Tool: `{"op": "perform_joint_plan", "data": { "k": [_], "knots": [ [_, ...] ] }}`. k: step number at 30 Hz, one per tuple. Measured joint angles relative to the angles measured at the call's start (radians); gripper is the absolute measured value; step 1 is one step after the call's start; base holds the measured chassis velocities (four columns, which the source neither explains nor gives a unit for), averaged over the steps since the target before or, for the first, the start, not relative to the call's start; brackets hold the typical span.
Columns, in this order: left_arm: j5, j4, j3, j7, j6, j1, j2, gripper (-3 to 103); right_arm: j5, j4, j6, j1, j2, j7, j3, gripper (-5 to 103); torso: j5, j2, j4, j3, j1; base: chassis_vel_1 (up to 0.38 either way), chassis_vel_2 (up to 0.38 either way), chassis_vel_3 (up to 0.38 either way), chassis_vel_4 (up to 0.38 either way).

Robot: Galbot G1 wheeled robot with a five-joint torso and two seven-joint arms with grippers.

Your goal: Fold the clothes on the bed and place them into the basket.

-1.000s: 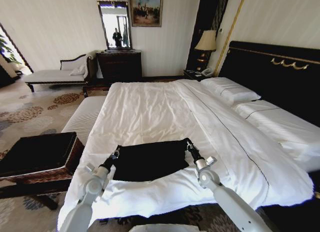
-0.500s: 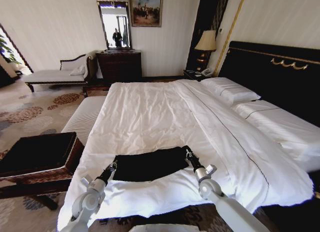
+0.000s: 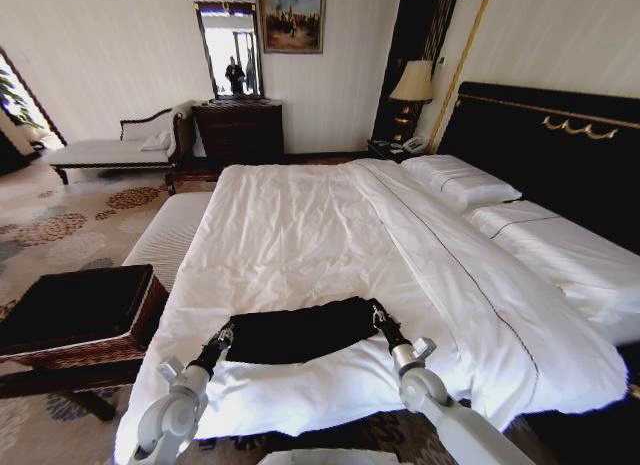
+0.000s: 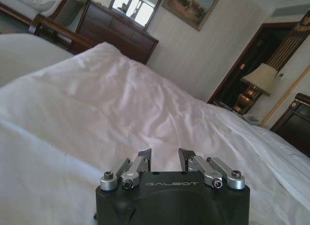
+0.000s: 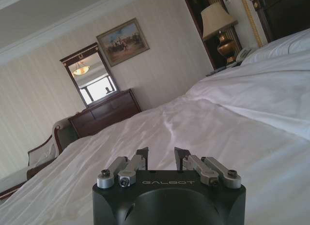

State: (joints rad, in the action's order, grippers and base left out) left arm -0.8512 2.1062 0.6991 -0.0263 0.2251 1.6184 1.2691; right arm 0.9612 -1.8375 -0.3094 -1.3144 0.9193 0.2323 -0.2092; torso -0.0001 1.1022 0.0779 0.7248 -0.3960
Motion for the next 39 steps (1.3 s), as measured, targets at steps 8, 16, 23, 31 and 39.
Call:
{"op": "perform_joint_plan", "data": {
  "k": [8,16,23,31,39],
  "knots": [
    [0.101,-0.025,-0.089,0.073,0.079,-0.104,-0.029,65,-0.062,-0.011,0.123,0.106,0.008,0.113,0.050,56,0.0000,0.000,0.0000,0.000,0.000,0.000,0.000,0.000,0.000],
    [0.356,-0.075,-0.181,0.081,0.094,-0.052,-0.009,92,-0.150,-0.003,0.301,0.089,0.012,0.259,0.164,84,0.0000,0.000,0.0002,0.000,0.000,0.000,0.000,0.000,0.000],
    [0.422,-0.046,-0.122,0.081,0.088,0.079,-0.025,100,-0.176,-0.021,0.317,0.032,0.007,0.309,0.156,100,0.0000,0.000,0.0000,0.000,0.000,0.000,0.000,0.000,0.000],
    [0.471,-0.001,-0.063,0.088,0.114,0.225,-0.046,100,-0.220,-0.027,0.298,0.019,0.006,0.350,0.123,100,-0.0001,0.000,-0.0002,0.000,0.000,0.000,0.000,0.000,0.000],
    [0.225,0.069,-0.059,0.117,0.128,0.069,-0.035,100,-0.209,-0.042,0.288,0.032,0.011,0.361,0.086,100,0.0002,0.000,0.0003,0.000,0.000,0.000,0.000,0.000,0.000]
  ]
}}
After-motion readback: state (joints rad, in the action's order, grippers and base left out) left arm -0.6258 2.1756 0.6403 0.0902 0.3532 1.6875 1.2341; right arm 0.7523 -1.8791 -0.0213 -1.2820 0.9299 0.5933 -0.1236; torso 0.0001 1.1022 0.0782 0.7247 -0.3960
